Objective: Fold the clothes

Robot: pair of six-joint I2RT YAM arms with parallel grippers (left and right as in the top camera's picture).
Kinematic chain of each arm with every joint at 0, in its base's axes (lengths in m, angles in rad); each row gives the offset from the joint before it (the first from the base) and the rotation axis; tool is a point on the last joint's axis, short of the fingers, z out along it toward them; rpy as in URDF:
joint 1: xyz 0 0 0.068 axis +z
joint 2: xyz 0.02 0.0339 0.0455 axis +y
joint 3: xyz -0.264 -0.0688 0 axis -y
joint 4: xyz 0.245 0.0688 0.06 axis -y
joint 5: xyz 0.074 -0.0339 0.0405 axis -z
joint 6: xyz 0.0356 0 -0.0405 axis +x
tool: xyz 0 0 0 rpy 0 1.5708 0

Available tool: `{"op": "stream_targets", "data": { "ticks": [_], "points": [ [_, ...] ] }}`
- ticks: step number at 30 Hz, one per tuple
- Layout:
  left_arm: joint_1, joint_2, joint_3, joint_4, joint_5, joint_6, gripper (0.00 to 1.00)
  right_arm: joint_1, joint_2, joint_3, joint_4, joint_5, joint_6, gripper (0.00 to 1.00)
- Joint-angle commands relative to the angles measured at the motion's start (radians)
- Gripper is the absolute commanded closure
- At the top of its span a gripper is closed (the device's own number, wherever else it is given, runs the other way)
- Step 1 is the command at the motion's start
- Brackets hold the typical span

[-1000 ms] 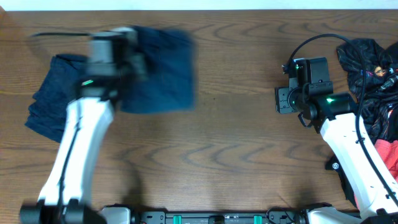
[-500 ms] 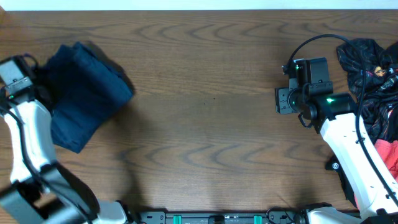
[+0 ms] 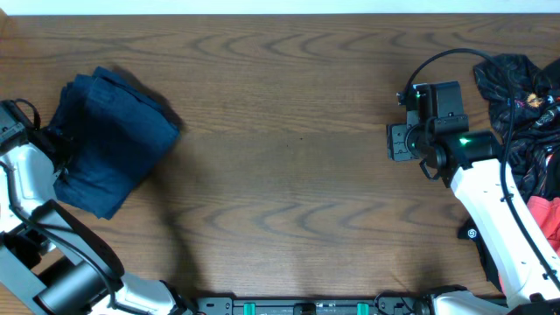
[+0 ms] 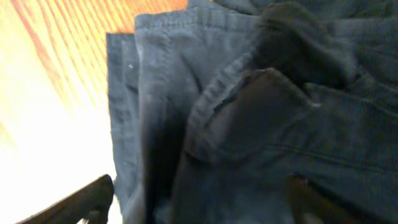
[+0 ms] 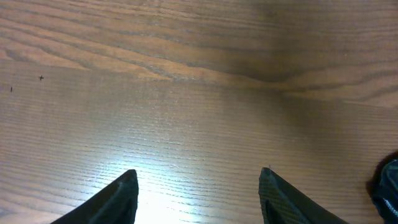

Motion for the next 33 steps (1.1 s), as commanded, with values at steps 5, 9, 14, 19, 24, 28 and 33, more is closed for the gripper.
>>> {"op": "stream_targets", "data": {
  "ticks": [5, 9, 14, 19, 24, 28, 33],
  "points": [
    [-0.030, -0.270, 0.034, 0.001, 0.101, 0.026, 0.06, -0.005, -0.014, 0.002, 0.007, -0.010, 0.013, 0.17],
    [-0.131, -0.364, 0.034, 0.001, 0.228, 0.134, 0.01, -0.005, -0.014, 0.002, 0.064, -0.103, 0.012, 0.03],
    [-0.379, -0.390, 0.034, -0.093, 0.251, 0.265, 0.02, -0.006, -0.014, 0.002, 0.174, -0.227, 0.065, 0.01],
    [-0.619, -0.388, 0.033, -0.307, 0.233, 0.367, 0.02, -0.051, -0.018, 0.008, 0.207, -0.134, 0.118, 0.01],
    [-0.681, -0.457, 0.032, -0.496, 0.190, 0.352, 0.02, -0.122, -0.100, 0.024, 0.055, -0.134, 0.186, 0.01],
    [-0.681, -0.611, 0.014, -0.545, 0.188, 0.352, 0.02, -0.119, -0.262, 0.018, -0.018, -0.089, 0.166, 0.01],
    [-0.681, -0.961, -0.074, -0.474, 0.143, 0.348, 0.02, -0.077, -0.547, -0.036, -0.022, -0.053, 0.162, 0.01]
  ]
}}
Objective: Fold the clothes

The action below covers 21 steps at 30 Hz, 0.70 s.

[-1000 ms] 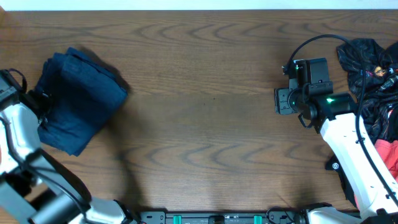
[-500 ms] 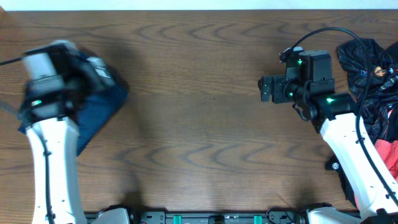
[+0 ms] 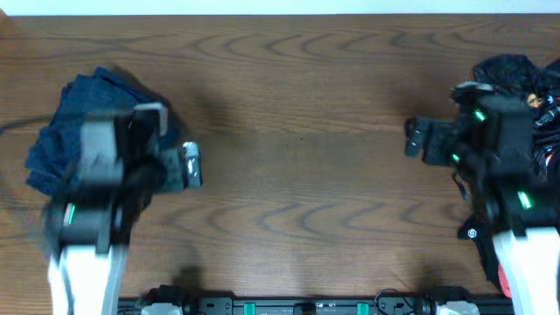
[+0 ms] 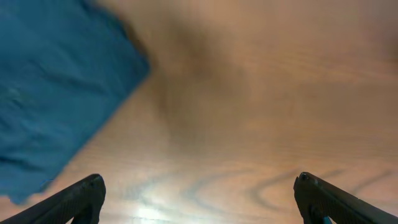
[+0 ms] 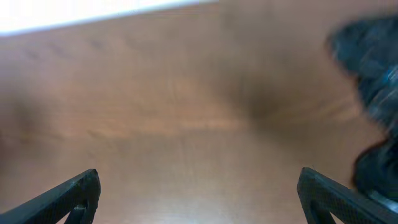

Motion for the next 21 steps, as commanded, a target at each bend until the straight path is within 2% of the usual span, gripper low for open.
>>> {"op": "stream_targets", "data": {
  "ticks": [1, 4, 10, 15, 21],
  "points": [
    [0.000, -0.237, -0.063, 0.044, -0.051, 0.013, 0.02, 0.040, -0.192, -0.048, -0.004, 0.065, 0.012, 0.01],
    [0.000, -0.429, -0.085, 0.130, -0.053, 0.013, 0.02, 0.048, -0.345, -0.078, 0.016, 0.123, 0.010, 0.01],
    [0.000, -0.681, -0.084, 0.131, -0.054, 0.013, 0.02, 0.048, -0.504, -0.078, 0.006, 0.132, 0.010, 0.01],
    [0.000, -0.795, -0.084, 0.109, -0.054, 0.013, 0.02, 0.048, -0.545, -0.078, 0.005, 0.130, 0.010, 0.01],
    [0.000, -0.813, -0.085, 0.045, -0.054, 0.013, 0.02, 0.048, -0.544, -0.079, -0.058, 0.130, 0.010, 0.01]
  ]
}}
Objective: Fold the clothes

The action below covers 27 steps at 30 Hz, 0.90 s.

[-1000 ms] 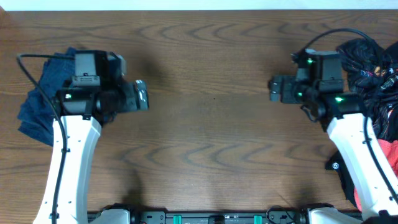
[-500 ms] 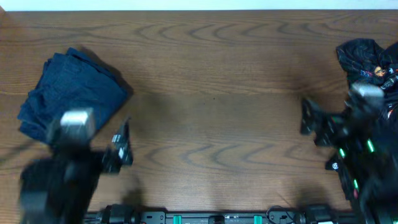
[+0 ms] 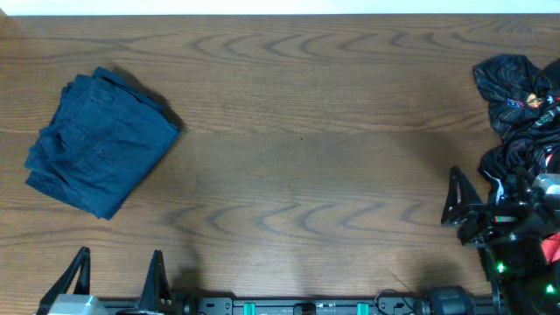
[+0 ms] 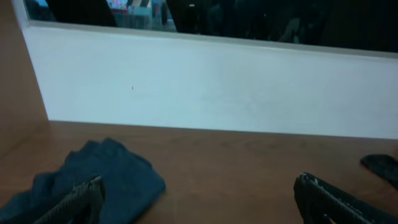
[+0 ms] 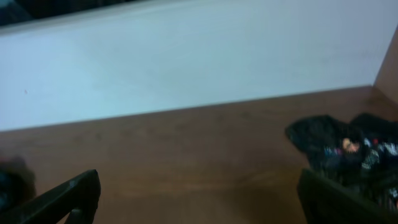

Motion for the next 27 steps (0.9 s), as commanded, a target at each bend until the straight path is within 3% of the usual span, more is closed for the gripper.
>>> {"op": "stream_targets", "data": {
  "ticks": [1, 16, 23, 27],
  "points": [
    [0.000, 0.002, -0.014, -0.032, -0.011, 0.013, 0.02, 0.009, -0.001, -0.010, -0.045, 0.013, 0.010, 0.01],
    [0.000, 0.002, -0.015, -0.377, -0.011, 0.013, 0.02, 0.009, -0.001, -0.011, -0.491, 0.018, 0.011, 0.01],
    [0.000, 0.002, -0.015, -0.404, -0.011, 0.013, 0.02, -0.079, -0.052, -0.046, -0.425, 0.001, -0.024, 0.01],
    [0.000, 0.002, -0.015, -0.404, -0.011, 0.013, 0.02, -0.094, -0.126, -0.182, -0.246, -0.042, -0.173, 0.01]
  ]
}}
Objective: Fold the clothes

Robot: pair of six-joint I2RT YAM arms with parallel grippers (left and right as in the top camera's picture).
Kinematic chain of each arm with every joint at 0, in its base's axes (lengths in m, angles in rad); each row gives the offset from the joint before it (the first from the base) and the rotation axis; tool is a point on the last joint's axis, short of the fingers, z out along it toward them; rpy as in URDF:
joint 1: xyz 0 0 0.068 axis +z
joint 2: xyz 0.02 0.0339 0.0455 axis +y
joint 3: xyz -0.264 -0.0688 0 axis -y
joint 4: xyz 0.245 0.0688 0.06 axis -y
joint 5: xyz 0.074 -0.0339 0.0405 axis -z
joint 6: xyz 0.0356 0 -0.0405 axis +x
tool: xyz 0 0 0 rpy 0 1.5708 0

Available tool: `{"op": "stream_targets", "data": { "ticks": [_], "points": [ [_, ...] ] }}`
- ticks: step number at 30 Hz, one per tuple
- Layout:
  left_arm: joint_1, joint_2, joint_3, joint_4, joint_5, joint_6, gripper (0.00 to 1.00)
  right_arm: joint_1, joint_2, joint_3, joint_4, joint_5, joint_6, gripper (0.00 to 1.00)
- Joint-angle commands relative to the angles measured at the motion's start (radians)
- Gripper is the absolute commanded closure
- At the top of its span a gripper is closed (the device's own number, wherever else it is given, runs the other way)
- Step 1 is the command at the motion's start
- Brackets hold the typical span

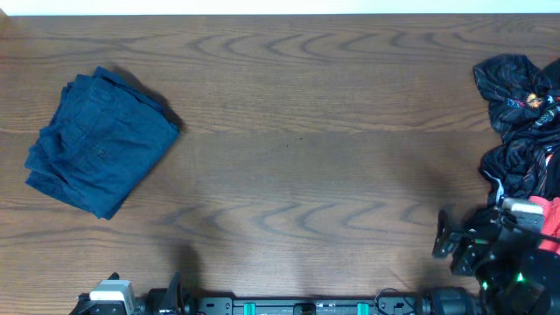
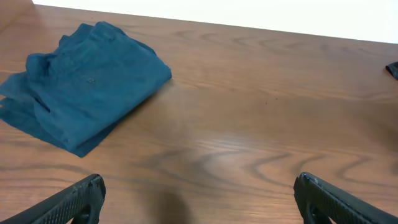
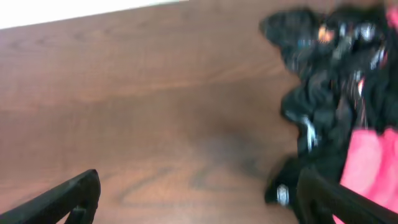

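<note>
A folded blue garment (image 1: 101, 144) lies at the table's left; the left wrist view shows it as the blue garment (image 2: 81, 81) far ahead to the left. A heap of dark clothes (image 1: 523, 114) with a pink piece (image 1: 551, 214) lies at the right edge, seen closer as the dark heap (image 3: 336, 68) and pink piece (image 3: 367, 168). My left gripper (image 2: 198, 202) is open over bare wood at the near edge. My right gripper (image 3: 198, 199) is open too, near the heap's front, and appears in the overhead view as the right gripper (image 1: 451, 245).
The wooden table (image 1: 297, 157) stretches bare between the blue garment and the dark heap. A white wall borders the far edge. A rail with green marks (image 1: 306, 306) runs along the near edge.
Both wrist cameras faced the white back wall; now they look down at the table. In the overhead view the left arm has dropped almost out of sight, and the right gripper sits slightly lower.
First my left gripper was on the folded blue garment and my right hung over bare wood beside the dark heap. Then the left was open right of the garment. Both arms then stood at the near edge, where they remain, open and empty.
</note>
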Motion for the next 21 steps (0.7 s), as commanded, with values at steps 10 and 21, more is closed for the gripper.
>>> {"op": "stream_targets", "data": {
  "ticks": [10, 21],
  "points": [
    [0.000, 0.002, -0.005, 0.000, -0.011, 0.013, 0.02, -0.016, -0.280, -0.605, 0.651, -0.040, -0.197, 0.01],
    [0.000, 0.002, -0.005, 0.000, -0.011, 0.013, 0.02, -0.016, -0.347, -0.909, 1.011, -0.040, -0.309, 0.01]
  ]
}}
